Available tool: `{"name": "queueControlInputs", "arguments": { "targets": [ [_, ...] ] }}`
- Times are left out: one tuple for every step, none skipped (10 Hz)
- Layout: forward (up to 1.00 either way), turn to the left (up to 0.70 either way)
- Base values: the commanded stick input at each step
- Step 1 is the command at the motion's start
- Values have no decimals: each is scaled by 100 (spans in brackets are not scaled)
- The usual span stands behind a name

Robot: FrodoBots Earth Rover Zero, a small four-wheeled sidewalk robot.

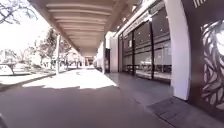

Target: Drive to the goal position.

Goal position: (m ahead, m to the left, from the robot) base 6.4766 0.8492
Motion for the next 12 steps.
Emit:
{"name": "queueControlInputs", "arguments": {
  "targets": [
    [70, 0],
    [70, 0],
    [70, 0],
    [70, 0],
    [70, 0],
    [70, 0],
    [70, 0],
    [70, 0],
    [70, 0],
    [70, 0],
    [70, 11],
    [70, 27]
  ]
}}
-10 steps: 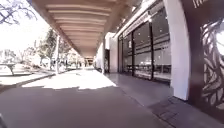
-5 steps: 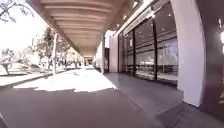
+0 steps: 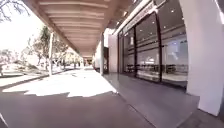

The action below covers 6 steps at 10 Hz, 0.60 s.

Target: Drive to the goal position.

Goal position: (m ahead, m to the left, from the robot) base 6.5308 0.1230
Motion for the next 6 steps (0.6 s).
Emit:
{"name": "queueControlInputs", "arguments": {
  "targets": [
    [70, 35],
    [70, 35],
    [70, 35],
    [70, 35],
    [70, 33],
    [70, 17]
  ]
}}
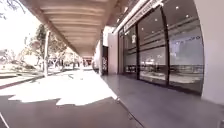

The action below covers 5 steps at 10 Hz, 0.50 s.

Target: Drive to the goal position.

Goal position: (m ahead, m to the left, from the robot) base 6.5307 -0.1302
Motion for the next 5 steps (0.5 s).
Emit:
{"name": "queueControlInputs", "arguments": {
  "targets": [
    [70, 1],
    [70, 0],
    [70, 0],
    [70, 0],
    [70, 0]
  ]
}}
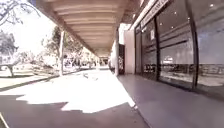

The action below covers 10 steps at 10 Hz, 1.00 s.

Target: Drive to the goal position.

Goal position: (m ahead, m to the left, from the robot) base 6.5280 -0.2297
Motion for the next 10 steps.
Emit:
{"name": "queueControlInputs", "arguments": {
  "targets": [
    [70, 0],
    [70, 0],
    [70, 24],
    [70, 24],
    [70, 24],
    [70, 0],
    [70, 0],
    [70, 0],
    [70, 0],
    [70, 0]
  ]
}}
